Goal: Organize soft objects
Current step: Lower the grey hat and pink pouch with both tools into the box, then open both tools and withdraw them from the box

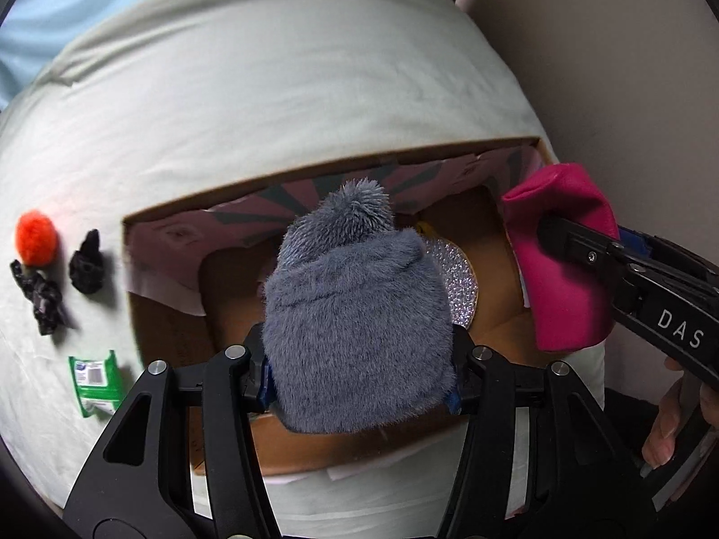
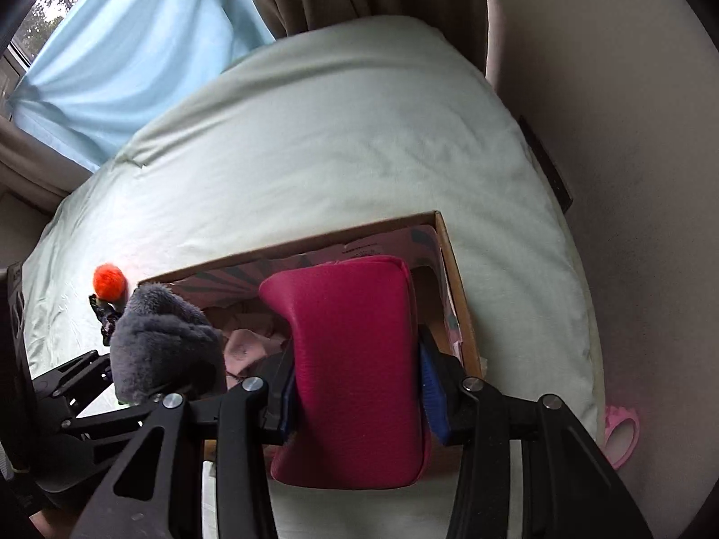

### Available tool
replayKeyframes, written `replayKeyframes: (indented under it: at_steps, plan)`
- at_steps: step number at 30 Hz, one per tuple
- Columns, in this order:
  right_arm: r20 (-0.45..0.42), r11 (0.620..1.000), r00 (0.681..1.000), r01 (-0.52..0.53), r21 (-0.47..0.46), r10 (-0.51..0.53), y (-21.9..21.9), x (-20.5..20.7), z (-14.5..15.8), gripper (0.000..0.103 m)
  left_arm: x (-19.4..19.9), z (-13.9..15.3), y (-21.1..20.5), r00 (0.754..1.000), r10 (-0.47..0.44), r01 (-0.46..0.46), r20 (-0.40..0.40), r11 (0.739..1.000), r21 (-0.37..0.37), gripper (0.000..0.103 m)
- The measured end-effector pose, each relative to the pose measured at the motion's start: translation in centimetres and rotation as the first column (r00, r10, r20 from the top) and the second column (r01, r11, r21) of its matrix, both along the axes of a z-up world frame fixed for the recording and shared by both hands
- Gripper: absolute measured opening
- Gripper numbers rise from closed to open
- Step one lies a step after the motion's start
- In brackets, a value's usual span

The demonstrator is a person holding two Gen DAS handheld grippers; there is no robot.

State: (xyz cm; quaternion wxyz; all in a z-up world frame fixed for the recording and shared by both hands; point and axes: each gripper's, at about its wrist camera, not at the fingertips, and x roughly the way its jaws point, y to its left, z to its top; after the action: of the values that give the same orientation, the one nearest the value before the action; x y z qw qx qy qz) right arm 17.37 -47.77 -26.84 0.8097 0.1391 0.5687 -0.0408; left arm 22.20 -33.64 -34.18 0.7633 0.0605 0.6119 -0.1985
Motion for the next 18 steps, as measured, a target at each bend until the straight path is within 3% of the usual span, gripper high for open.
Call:
replayKeyframes:
  at_steps: [5,7,8,9,11,13,18]
  plan:
    - [-0.032,0.999,0.999,-0.010,0.032,0.011,-0.3,1.0,-1.7,0.042,0.4,-1.3,-0.4,1.000,-0.024,0.025,-0.012,0.999,0.032,0.052]
    - [-0.042,1.000,0.999,-0.011,0.025,0.012,-0.1,1.3,-2.1,0.045,0.1,-0.9,-0.8,0.999,-0.051,0.050,0.018,0.997,0.054,0.074]
    - [-0.044,1.000,0.999,-0.007,0.030,0.009,-0.1,1.5,-2.2,0.053,-0.1,-0.8,-0.9,0.998,-0.061,0.058,0.031,0.995,0.081,0.093]
    - [-0.037,0.999,0.999,0.001,0.046,0.001,-0.3,1.6,-2.2,0.074,-0.2,-0.7,-1.0,0.996,-0.072,0.067,0.048,0.992,0.105,0.103]
    - [-0.027,0.998,1.000,0.012,0.069,-0.010,-0.5,1.8,-2.2,0.103,-0.3,-0.8,-0.9,0.994,-0.096,0.088,0.057,0.986,0.140,0.103]
    - [-0.013,0.996,1.000,0.022,0.091,-0.021,-0.7,1.6,-1.9,0.103,-0.6,-1.3,-0.8,0.993,-0.110,0.103,0.034,0.979,0.176,0.103]
    - [-0.005,0.996,1.000,0.028,0.082,-0.027,-0.5,1.0,-1.5,0.103,-1.3,-0.4,0.4,0.994,-0.102,0.096,0.034,0.985,0.145,0.103]
